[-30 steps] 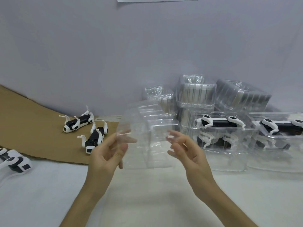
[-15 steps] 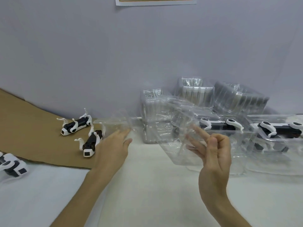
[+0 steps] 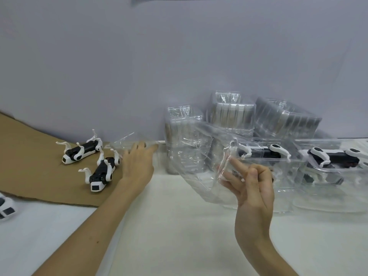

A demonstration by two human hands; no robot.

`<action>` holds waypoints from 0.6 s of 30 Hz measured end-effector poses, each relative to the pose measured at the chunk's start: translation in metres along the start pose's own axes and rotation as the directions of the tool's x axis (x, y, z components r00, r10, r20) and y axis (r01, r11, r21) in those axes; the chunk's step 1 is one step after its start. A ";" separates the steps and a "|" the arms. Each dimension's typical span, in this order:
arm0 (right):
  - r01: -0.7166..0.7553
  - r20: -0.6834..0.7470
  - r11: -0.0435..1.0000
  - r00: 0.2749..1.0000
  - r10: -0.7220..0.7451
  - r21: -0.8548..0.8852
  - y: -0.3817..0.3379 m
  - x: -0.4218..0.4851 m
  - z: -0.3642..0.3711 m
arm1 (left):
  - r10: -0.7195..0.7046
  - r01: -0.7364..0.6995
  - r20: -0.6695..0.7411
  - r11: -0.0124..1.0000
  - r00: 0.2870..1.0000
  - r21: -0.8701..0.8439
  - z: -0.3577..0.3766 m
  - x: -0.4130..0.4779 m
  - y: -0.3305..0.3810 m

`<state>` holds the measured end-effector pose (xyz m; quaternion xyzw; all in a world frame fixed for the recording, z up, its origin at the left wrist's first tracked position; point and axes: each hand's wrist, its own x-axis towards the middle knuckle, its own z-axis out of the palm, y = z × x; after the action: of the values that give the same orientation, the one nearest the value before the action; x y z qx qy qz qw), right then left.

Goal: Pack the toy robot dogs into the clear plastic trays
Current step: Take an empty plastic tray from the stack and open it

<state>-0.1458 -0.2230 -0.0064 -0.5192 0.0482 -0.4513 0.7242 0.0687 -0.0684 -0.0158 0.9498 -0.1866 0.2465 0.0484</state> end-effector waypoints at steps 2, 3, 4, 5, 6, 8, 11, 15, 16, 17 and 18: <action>-0.025 0.011 1.000 1.000 0.025 0.017 0.000 0.000 0.000 | 0.050 -0.050 0.024 0.999 0.998 -0.005 0.003 0.004 -0.009; -0.033 0.019 0.999 0.999 0.033 0.021 0.000 0.000 0.000 | 0.074 -0.074 0.034 0.997 0.997 -0.003 0.005 0.006 -0.015; -0.039 0.024 0.999 0.999 0.038 0.024 -0.001 0.001 0.000 | 0.100 -0.100 0.044 0.995 0.994 -0.003 0.006 0.008 -0.020; -0.043 0.027 0.999 0.999 0.042 0.028 -0.001 0.001 0.001 | 0.127 -0.126 0.054 0.992 0.990 -0.020 0.007 0.011 -0.025; -0.051 0.030 0.998 0.998 0.050 0.034 -0.002 0.002 0.000 | 0.144 -0.141 0.068 0.989 0.987 -0.047 0.009 0.013 -0.030; -0.092 0.045 0.994 0.995 0.090 0.061 -0.003 0.004 0.000 | 0.147 -0.142 0.046 0.985 0.988 -0.099 0.007 0.013 -0.035; -0.236 0.108 0.962 0.969 0.222 0.140 -0.006 0.008 -0.001 | -0.069 -0.061 -0.247 0.873 0.966 -0.484 -0.004 -0.001 -0.029; -0.457 0.313 0.878 0.862 0.398 0.143 -0.007 0.011 0.000 | -0.207 0.293 0.287 0.000 0.935 -0.956 -0.044 -0.026 -0.010; -0.508 0.358 0.853 0.823 0.440 0.118 -0.007 0.011 0.000 | -0.051 0.390 0.397 -0.107 0.916 -0.914 -0.051 -0.031 -0.012; -0.563 0.397 0.821 0.778 0.487 0.095 -0.006 0.010 0.001 | 0.090 0.448 0.439 -0.126 0.894 -0.885 -0.057 -0.037 -0.017; -0.622 0.428 0.780 0.726 0.539 0.073 -0.006 0.010 0.001 | 0.207 0.484 0.453 -0.137 0.867 -0.864 -0.062 -0.042 -0.023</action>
<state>-0.1430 -0.2300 0.0029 -0.4752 0.0180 -0.0922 0.8748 0.0150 -0.0216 0.0181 0.6257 -0.2027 -0.2129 0.7225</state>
